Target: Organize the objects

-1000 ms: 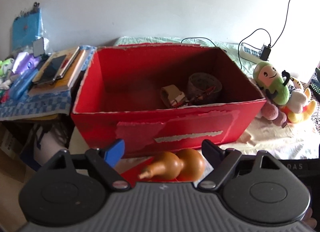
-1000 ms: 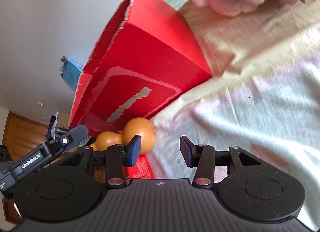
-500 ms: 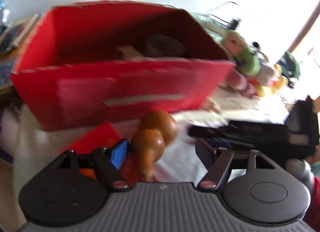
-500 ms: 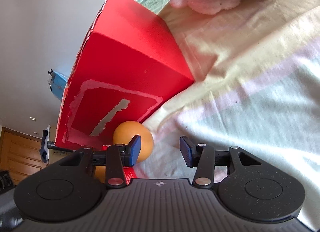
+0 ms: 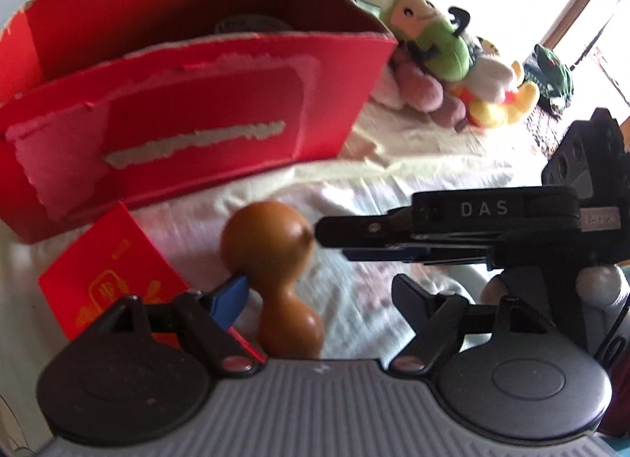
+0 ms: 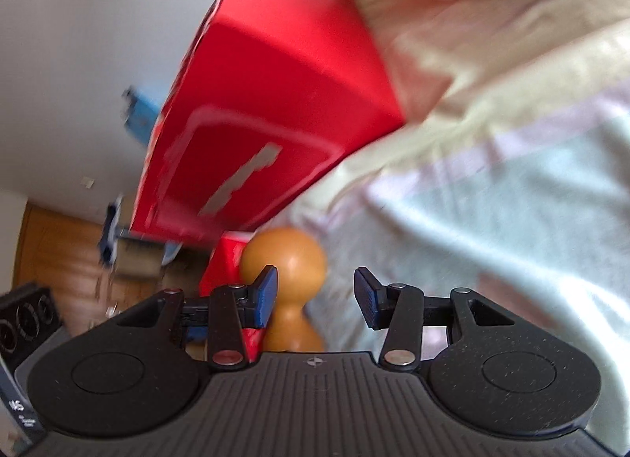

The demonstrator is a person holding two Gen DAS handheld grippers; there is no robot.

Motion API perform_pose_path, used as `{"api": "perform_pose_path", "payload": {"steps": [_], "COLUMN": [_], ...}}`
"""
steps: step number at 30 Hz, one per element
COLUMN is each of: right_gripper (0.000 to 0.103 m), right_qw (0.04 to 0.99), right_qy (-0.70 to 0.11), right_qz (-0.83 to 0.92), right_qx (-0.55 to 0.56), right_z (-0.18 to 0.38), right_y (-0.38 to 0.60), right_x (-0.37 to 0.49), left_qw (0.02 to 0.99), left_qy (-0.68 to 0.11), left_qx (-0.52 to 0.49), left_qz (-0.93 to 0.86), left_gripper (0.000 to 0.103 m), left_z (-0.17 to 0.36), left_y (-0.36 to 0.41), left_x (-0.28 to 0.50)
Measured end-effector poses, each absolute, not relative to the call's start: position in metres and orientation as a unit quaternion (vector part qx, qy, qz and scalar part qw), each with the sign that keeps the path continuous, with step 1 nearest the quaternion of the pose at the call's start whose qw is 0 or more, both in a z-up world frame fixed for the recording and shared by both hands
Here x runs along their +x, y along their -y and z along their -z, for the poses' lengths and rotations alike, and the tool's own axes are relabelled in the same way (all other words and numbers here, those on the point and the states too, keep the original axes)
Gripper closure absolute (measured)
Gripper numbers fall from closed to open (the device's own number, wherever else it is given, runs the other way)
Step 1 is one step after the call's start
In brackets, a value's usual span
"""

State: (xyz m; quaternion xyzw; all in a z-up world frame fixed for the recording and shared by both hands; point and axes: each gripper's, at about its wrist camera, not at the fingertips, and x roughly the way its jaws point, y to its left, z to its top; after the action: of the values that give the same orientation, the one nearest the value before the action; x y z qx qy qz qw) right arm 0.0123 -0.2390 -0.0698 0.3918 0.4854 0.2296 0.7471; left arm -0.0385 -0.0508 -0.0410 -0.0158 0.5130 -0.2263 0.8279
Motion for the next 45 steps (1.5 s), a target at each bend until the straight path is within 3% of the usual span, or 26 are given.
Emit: {"api": "perform_pose_path", "payload": {"steps": [3,7,9,12,14,17,29,45], "right_gripper": [0.055,0.053,0.055,0.056,0.059,0.067,0.068,0.069], "right_qw": [0.732,0.736,0.734,0.723,0.72,0.725,0.752,0.839], "right_qy": [-0.502,-0.502,-0.504,-0.506,-0.507,-0.503,-0.445,-0.306], "right_qz": [-0.255,-0.265,-0.266,-0.268,-0.265,-0.264,-0.258,-0.243], "right_qx": [0.385,0.369,0.369,0.387,0.393,0.389,0.412,0.377], "right_z": [0.073,0.074,0.074,0.078,0.079,0.076,0.037,-0.053], "right_y": [0.23,0.221,0.221,0.225,0.229,0.236,0.27,0.277], "right_x": [0.014,0.017,0.019,0.022,0.021,0.018,-0.005,0.004], "left_qw": [0.828,0.828,0.826,0.829,0.832,0.832,0.843,0.881], "left_qy": [-0.514,-0.519,-0.526,-0.522,-0.519,-0.516,-0.479,-0.334], "left_qx": [-0.007,0.002,-0.005,-0.025,-0.025,-0.03,-0.007,0.041], "left_qz": [0.224,0.213,0.205,0.199,0.194,0.2,0.244,0.334], "left_gripper": [0.025,0.036,0.034,0.04,0.04,0.052,0.053,0.053], "left_z": [0.044,0.053,0.059,0.06,0.06,0.057,0.023,-0.065], "left_y": [0.057,0.061,0.059,0.055,0.057,0.059,0.084,0.101], "left_x": [-0.043,-0.041,-0.039,-0.036,-0.037,-0.038,-0.048,-0.045]}}
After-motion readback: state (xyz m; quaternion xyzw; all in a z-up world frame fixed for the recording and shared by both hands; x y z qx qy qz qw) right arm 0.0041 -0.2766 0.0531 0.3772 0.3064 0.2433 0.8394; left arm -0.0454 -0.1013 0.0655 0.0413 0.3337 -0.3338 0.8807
